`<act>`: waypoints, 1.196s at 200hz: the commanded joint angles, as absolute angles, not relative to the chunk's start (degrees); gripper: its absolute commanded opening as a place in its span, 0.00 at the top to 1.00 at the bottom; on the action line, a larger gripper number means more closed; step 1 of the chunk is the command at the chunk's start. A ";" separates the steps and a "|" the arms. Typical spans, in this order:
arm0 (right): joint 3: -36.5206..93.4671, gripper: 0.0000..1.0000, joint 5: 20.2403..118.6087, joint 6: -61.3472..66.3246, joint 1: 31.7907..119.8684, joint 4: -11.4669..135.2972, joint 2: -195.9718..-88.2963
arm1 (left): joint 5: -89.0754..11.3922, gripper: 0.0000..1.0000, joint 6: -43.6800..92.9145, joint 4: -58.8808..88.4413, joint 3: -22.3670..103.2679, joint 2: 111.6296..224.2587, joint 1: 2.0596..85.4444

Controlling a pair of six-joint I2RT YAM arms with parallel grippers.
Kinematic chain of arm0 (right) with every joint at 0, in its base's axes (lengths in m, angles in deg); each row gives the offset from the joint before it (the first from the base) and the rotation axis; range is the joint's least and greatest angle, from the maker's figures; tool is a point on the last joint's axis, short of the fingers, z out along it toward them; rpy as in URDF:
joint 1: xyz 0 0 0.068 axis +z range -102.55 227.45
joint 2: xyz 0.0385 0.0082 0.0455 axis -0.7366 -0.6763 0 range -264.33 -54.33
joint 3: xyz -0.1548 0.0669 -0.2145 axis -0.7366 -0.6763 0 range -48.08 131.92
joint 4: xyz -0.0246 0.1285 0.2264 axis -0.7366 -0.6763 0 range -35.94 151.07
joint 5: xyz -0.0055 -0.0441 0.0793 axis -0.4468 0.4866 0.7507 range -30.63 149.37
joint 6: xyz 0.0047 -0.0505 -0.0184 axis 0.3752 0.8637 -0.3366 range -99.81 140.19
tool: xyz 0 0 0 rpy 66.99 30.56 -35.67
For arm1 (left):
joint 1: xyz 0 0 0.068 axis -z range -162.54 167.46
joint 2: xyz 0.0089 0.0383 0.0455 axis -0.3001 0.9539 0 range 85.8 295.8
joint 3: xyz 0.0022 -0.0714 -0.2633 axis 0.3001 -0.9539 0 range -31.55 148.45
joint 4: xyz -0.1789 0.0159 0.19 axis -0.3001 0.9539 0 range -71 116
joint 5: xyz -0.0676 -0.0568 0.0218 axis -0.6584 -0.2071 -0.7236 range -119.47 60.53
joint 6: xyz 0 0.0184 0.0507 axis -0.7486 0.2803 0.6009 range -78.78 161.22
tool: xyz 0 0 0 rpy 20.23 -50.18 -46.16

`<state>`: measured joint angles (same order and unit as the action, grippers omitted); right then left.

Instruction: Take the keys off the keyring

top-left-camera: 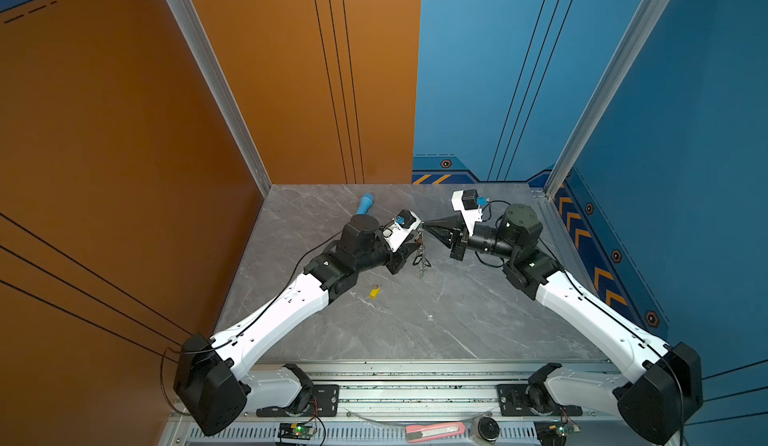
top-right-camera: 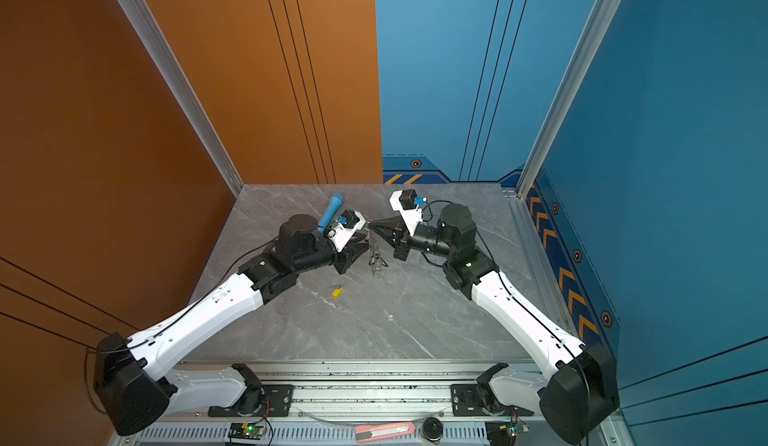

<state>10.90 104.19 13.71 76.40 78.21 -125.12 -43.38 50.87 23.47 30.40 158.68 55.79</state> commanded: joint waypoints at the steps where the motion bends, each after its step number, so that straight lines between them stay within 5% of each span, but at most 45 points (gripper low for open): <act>1: 13.27 1.00 104.98 12.89 76.80 80.60 -125.20 | -44.10 0.71 50.72 21.22 31.89 158.98 55.70; 42: 13.62 1.00 105.05 12.81 77.15 80.75 -125.54 | -45.29 0.74 50.63 20.74 32.36 159.45 55.43; 123: 13.62 1.00 104.94 12.19 77.24 81.44 -125.19 | -48.85 1.00 50.75 21.15 33.25 159.87 55.34; 239: 11.63 1.00 105.20 12.68 75.66 79.55 -122.29 | -44.22 1.00 55.80 38.66 39.52 154.99 50.25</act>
